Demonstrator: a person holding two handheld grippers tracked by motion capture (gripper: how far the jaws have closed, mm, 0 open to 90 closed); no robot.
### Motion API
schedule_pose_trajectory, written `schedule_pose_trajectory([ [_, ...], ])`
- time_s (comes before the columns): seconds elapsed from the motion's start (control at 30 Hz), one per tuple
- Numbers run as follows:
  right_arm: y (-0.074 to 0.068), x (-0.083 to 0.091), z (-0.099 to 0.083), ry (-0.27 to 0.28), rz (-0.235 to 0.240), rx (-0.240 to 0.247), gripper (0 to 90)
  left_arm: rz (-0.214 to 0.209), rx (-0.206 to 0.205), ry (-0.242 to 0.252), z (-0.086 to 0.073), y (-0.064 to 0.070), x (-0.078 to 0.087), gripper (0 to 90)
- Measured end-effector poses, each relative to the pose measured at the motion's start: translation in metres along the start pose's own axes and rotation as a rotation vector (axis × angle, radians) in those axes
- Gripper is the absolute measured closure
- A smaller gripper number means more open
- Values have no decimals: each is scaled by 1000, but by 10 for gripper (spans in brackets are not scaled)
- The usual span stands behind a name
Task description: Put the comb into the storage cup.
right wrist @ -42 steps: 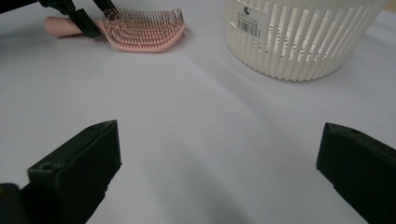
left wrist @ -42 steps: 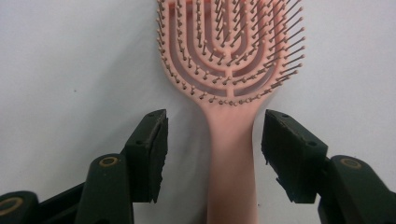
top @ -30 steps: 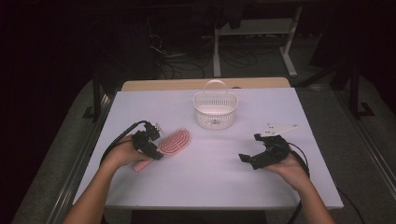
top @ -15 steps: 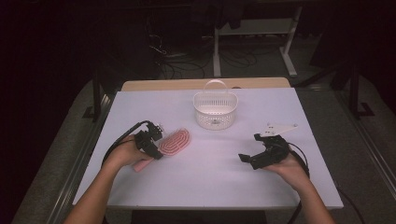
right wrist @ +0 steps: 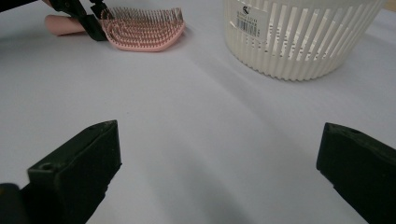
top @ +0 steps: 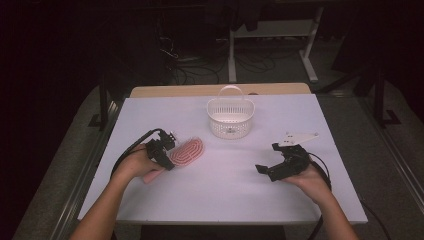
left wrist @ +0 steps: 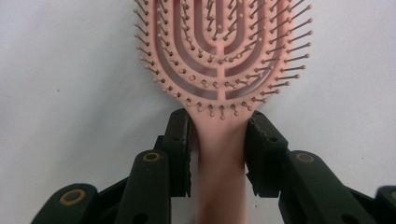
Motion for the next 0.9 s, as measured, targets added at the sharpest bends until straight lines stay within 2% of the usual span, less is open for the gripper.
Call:
schedule_pose_trajectory([
  [0.63,0,0,0,0,-1,-1,0,-4,45,-21,2,-2,0,694],
  [0.9,0,1,0,1,-2,-2,0,-17,60,-12,1,-4,1,705],
])
Point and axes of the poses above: each handheld gripper's, and its own axes: x roughly backward along the jaws, z roughly out of its top, y roughly to its right, the point moved 6 cm from there along -x, roughly forward along the jaws
